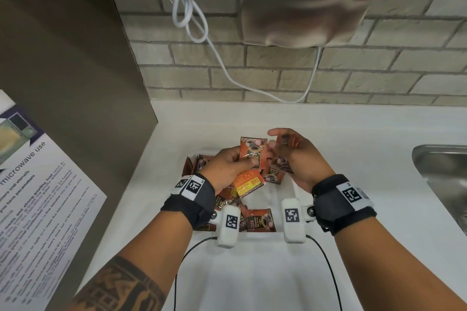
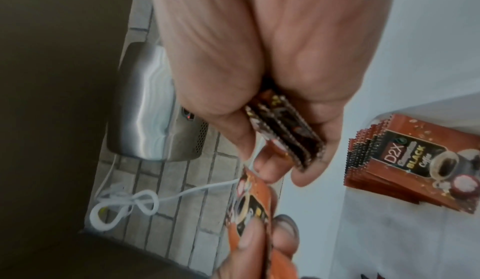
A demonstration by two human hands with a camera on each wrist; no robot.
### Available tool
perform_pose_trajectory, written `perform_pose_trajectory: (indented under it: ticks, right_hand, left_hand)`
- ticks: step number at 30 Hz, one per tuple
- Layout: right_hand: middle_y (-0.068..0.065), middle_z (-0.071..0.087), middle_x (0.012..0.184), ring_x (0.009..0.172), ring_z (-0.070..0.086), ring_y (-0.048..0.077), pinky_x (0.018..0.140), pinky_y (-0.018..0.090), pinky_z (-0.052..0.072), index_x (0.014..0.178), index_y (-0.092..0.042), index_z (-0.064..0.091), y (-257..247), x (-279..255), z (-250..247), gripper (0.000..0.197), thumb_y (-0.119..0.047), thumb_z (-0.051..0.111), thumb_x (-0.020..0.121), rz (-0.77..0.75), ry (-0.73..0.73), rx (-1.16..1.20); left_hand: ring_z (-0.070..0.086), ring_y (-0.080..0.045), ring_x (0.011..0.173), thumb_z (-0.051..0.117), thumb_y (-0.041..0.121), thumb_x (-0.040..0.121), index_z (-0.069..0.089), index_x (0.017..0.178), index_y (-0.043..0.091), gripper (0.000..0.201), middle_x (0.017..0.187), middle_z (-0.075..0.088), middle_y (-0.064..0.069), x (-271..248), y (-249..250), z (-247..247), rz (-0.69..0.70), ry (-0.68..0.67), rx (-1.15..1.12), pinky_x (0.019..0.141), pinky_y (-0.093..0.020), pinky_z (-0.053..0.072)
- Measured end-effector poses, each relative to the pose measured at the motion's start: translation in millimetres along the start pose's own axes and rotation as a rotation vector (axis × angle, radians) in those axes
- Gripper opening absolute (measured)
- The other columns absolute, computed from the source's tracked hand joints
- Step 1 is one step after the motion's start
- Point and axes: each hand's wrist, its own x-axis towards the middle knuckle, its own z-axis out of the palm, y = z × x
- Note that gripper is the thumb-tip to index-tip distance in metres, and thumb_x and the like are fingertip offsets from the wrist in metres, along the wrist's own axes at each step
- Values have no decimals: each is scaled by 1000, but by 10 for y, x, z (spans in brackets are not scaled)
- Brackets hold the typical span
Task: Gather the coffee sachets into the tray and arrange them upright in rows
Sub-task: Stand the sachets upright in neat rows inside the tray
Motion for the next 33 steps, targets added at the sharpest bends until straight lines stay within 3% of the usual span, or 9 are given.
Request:
perform_pose_trajectory:
  ticks: [2,6,10,13,16,18,24,29,33]
  right_hand:
    - [18,72,104,89,73,31,83,48,59,113,-12,67,-14,-17,33,27,-13,76,87,-19,-41,-114]
    - [20,71,106,96,71,37,80,48,61,108,-12,70,-57,-36,47,26,-3,76,84,-20,-81,-173]
    - [15,71,100,82,67,31,70,37,57,109,-10,67,-68,-52,-46,28,3,73,85,4,-54,-183]
    - [19,70,105,79,67,30,74,40,55,118,-12,63,-46,-80,-82,40,4,74,83,108,-188,-272]
    - [15,74,106,97,73,27,86,40,56,121,-14,59,-30,-125,-21,44,0,76,83,199,-348,-414]
    - [15,74,104,94,73,26,87,40,56,119,-16,61,-24,-144,32,41,-2,75,84,170,-326,-433]
    - [22,70,102,87,66,39,90,53,54,126,-10,60,-3,-142,45,44,5,69,86,70,-218,-224]
    - [22,67,106,87,67,30,80,45,57,127,-8,59,-8,-152,97,52,0,80,80,86,-218,-152]
    - [25,67,98,83,64,39,80,48,58,121,-8,64,-3,-163,108,47,8,77,79,62,-198,-204]
  left_hand:
    - [72,-21,96,73,25,93,74,97,28,6,98,78,2,1,-9,5,19,-42,94,96,-41,54]
    - [72,-16,96,82,29,83,76,99,28,17,99,78,5,10,-12,-21,44,-79,213,96,-42,54]
    - [70,-16,89,85,37,68,75,85,34,20,96,75,4,44,-9,-159,71,72,188,92,-45,55]
    - [70,-15,88,85,16,79,77,86,28,17,93,75,4,62,10,-220,125,147,116,89,-39,57]
    - [70,-8,86,84,11,80,77,91,21,16,90,75,10,54,101,-183,181,106,130,79,-26,56]
    - [70,-5,83,84,11,80,76,93,20,18,89,76,10,44,142,-131,194,57,166,76,-22,55]
    - [71,-14,99,84,18,81,76,96,21,18,100,77,5,69,78,-139,208,101,193,96,-38,55]
    - [72,-16,97,84,20,81,76,97,22,18,99,76,3,79,25,-107,210,163,133,90,-39,58]
    - [72,-20,89,73,29,92,76,93,28,3,93,76,3,74,53,-17,157,202,98,77,-38,58]
